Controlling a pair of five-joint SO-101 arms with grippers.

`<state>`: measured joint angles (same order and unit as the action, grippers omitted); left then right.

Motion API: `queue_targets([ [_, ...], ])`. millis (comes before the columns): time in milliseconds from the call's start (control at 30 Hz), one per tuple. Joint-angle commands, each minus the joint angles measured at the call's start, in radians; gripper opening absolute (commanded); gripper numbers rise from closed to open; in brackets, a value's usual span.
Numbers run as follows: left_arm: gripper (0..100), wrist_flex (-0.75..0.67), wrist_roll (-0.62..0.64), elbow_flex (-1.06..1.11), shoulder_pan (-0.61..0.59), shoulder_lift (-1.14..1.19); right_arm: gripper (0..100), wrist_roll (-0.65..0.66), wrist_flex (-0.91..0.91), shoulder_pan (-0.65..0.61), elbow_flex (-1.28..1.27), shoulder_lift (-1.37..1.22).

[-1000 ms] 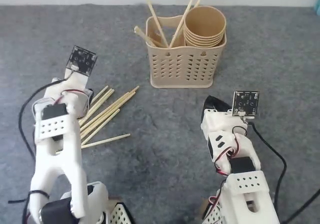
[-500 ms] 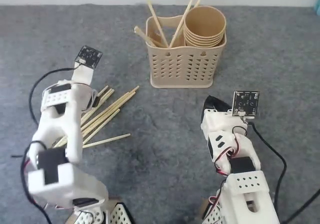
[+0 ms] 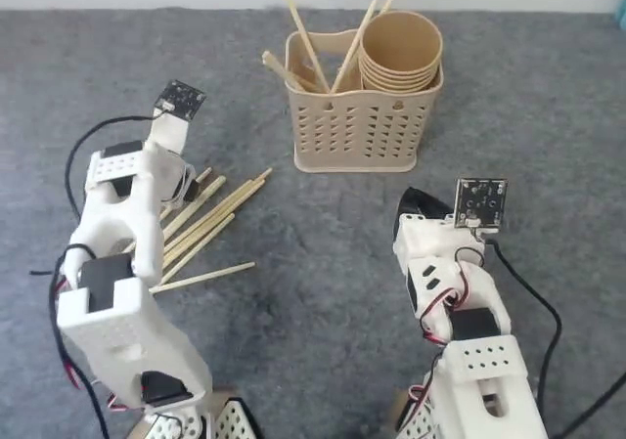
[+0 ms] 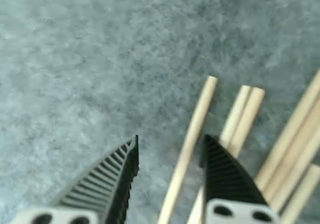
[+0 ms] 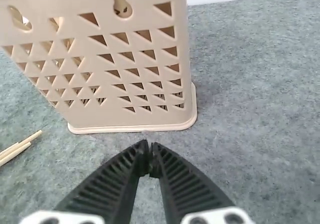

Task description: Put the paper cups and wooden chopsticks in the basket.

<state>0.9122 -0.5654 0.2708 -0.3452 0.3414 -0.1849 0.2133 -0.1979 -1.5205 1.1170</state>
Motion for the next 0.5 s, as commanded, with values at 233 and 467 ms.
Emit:
queue_targets([
  [233, 9, 0.345, -0.031, -0.380, -0.008, 0.238, 0.9, 0.014, -0.013, 0.008, 0.005, 0.002],
  [467, 1, 0.494, -0.031, -0.565, -0.014, 0.368, 0.9, 0.014, -0.013, 0.010, 0.005, 0.002],
])
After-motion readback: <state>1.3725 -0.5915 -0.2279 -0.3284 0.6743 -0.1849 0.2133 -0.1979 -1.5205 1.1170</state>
